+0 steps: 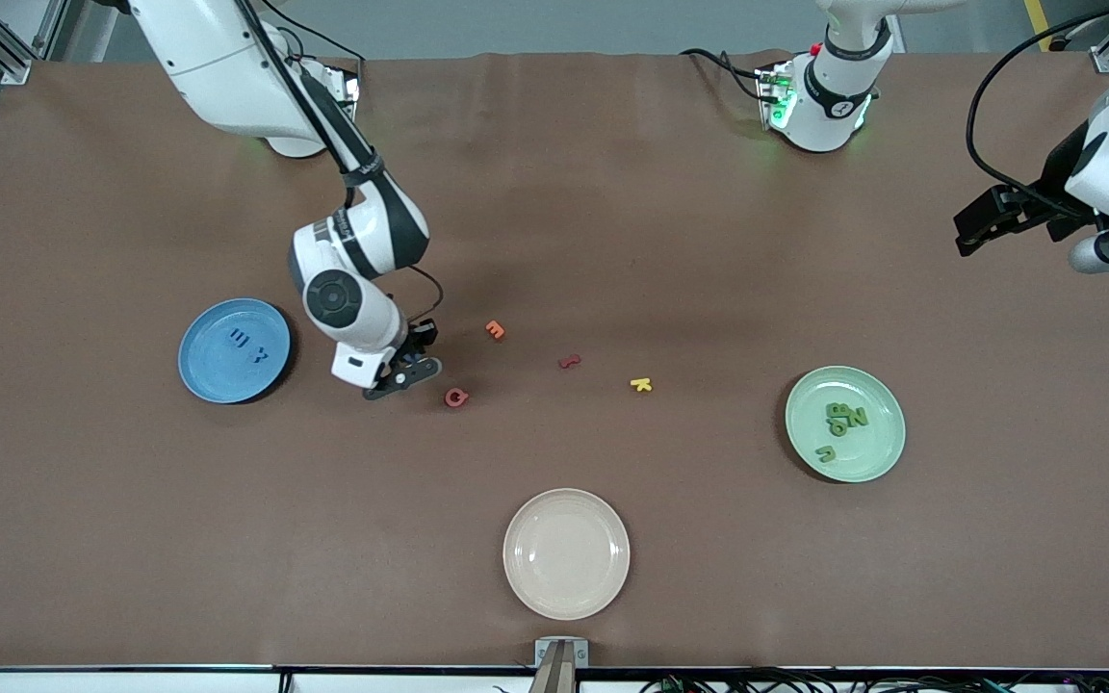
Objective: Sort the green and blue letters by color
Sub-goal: 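Carry the blue 9 to the blue plate and release it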
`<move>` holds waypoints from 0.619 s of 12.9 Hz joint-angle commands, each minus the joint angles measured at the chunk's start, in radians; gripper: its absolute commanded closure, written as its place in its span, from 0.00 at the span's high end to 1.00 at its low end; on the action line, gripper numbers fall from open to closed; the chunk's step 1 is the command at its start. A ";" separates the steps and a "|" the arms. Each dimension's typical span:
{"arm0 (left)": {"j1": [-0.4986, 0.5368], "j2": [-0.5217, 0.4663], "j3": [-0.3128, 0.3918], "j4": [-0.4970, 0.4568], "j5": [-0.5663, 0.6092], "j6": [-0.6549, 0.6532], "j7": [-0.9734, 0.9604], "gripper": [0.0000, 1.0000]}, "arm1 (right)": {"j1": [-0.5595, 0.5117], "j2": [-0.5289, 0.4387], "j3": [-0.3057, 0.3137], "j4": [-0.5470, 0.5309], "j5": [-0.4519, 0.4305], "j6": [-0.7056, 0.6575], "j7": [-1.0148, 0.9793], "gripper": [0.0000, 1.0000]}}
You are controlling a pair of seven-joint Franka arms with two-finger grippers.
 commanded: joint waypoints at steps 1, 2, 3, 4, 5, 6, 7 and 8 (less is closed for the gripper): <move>-0.001 -0.027 0.004 -0.029 -0.028 -0.009 0.023 1.00 | -0.098 -0.081 0.010 -0.005 0.008 -0.083 -0.091 0.11; -0.002 -0.029 0.004 -0.029 -0.039 -0.015 0.023 1.00 | -0.141 -0.091 0.010 -0.006 0.008 -0.109 -0.148 0.11; -0.001 -0.029 0.001 -0.026 -0.040 -0.014 0.023 1.00 | -0.190 -0.103 0.010 -0.012 0.006 -0.124 -0.201 0.11; 0.002 -0.029 0.001 -0.026 -0.042 -0.014 0.023 1.00 | -0.222 -0.121 0.010 -0.032 0.006 -0.121 -0.253 0.11; 0.002 -0.032 0.001 -0.026 -0.042 -0.015 0.023 1.00 | -0.259 -0.143 0.008 -0.061 0.006 -0.115 -0.304 0.11; 0.004 -0.033 0.002 -0.028 -0.042 -0.026 0.023 1.00 | -0.291 -0.153 0.008 -0.078 0.005 -0.115 -0.346 0.11; 0.004 -0.036 0.002 -0.026 -0.042 -0.032 0.026 1.00 | -0.321 -0.167 0.008 -0.102 0.003 -0.112 -0.379 0.11; 0.004 -0.037 0.001 -0.023 -0.042 -0.035 0.026 1.00 | -0.351 -0.182 0.008 -0.127 0.000 -0.107 -0.409 0.11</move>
